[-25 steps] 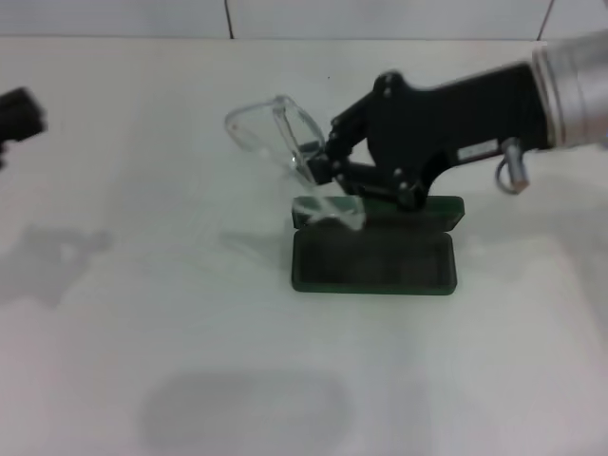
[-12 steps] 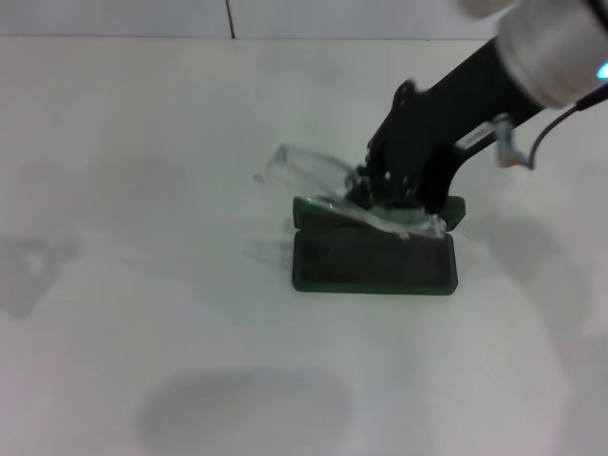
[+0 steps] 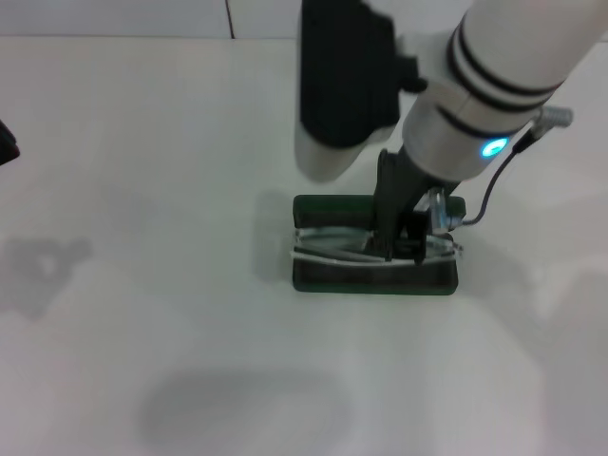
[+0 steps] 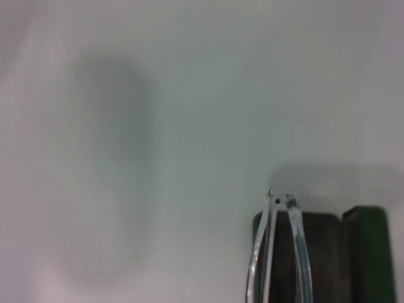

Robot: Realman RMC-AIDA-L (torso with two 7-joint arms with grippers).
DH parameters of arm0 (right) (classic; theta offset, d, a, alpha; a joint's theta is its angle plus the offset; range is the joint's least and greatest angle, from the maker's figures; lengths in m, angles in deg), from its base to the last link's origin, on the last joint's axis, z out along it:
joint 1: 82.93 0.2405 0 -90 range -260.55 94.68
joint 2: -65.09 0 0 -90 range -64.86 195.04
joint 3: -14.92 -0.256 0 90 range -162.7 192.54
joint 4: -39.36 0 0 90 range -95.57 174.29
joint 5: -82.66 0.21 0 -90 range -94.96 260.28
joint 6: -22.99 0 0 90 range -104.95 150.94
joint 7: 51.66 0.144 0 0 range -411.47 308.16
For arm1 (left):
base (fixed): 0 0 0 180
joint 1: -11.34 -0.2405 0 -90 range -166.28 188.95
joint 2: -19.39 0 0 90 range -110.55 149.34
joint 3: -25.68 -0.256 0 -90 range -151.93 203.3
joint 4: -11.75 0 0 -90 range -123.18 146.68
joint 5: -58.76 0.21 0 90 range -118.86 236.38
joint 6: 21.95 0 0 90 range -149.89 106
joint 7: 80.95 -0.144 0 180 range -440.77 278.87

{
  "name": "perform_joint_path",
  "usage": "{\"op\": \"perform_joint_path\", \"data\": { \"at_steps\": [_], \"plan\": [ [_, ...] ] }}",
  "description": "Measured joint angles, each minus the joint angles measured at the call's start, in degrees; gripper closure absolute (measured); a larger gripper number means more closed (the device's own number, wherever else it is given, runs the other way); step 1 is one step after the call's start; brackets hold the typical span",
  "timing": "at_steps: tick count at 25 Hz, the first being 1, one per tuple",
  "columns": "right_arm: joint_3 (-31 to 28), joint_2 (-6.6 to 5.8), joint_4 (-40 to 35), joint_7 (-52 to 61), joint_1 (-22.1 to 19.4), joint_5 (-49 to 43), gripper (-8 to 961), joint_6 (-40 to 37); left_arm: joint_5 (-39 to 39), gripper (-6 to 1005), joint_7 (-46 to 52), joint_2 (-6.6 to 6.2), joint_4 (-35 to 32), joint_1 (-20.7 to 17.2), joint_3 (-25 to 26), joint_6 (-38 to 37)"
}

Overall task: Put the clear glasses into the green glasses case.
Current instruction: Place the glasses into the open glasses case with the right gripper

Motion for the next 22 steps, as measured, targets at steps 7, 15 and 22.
{"op": "perform_joint_path", "data": {
  "at_steps": [7, 15, 22],
  "plan": [
    [8.86, -0.01, 3.98, 4.61, 0.88, -1.81, 845, 5.76, 0.24, 927, -2.33, 0.61, 2.05, -0.10, 0.06, 0.00],
    [10.22, -0.01, 5.90, 8.18, 1.55, -3.65, 844, 7.96, 0.28, 927, -3.37, 0.88, 2.91, 0.17, -0.04, 0.00],
    [11.22, -0.01, 8.42, 11.17, 3.40, -6.47, 843, 8.95, 0.32, 927, -3.40, 0.94, 2.98, 0.78, -0.27, 0.00]
  ]
}}
